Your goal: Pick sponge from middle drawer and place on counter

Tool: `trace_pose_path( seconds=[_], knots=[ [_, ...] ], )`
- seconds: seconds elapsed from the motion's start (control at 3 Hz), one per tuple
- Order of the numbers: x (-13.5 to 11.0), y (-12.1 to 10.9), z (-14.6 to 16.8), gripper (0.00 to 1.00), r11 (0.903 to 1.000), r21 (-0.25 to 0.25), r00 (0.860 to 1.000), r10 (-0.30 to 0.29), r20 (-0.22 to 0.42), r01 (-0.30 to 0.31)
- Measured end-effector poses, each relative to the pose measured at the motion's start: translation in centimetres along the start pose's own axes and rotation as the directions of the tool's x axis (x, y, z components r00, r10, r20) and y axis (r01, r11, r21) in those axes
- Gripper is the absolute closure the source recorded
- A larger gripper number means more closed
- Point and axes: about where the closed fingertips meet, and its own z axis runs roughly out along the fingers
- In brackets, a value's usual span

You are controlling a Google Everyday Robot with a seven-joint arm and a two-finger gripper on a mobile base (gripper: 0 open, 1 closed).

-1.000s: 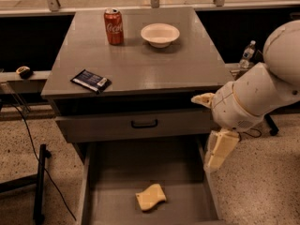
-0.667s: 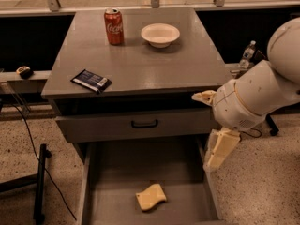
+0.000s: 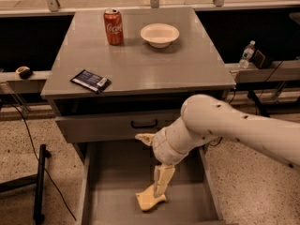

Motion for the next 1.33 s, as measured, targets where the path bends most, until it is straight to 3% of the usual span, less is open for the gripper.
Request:
trace_pose_path(
  seconds=[0.33, 0.67, 1.0, 1.33],
  knots=[
    [0.3, -1.3, 0.7, 0.00, 0.9991, 0.043, 1.000, 0.002, 0.005, -0.003],
    [-0.3, -2.2, 3.1, 0.00, 0.9962, 0.043, 0.996, -0.078, 0.045, 0.076],
    [1.0, -2.2, 11.3, 0.00, 0.9729, 0.066, 0.969, -0.228, 0.101, 0.222],
    [1.0, -2.2, 11.2, 0.00, 0.9727, 0.065, 0.968, -0.229, 0.100, 0.223]
  ],
)
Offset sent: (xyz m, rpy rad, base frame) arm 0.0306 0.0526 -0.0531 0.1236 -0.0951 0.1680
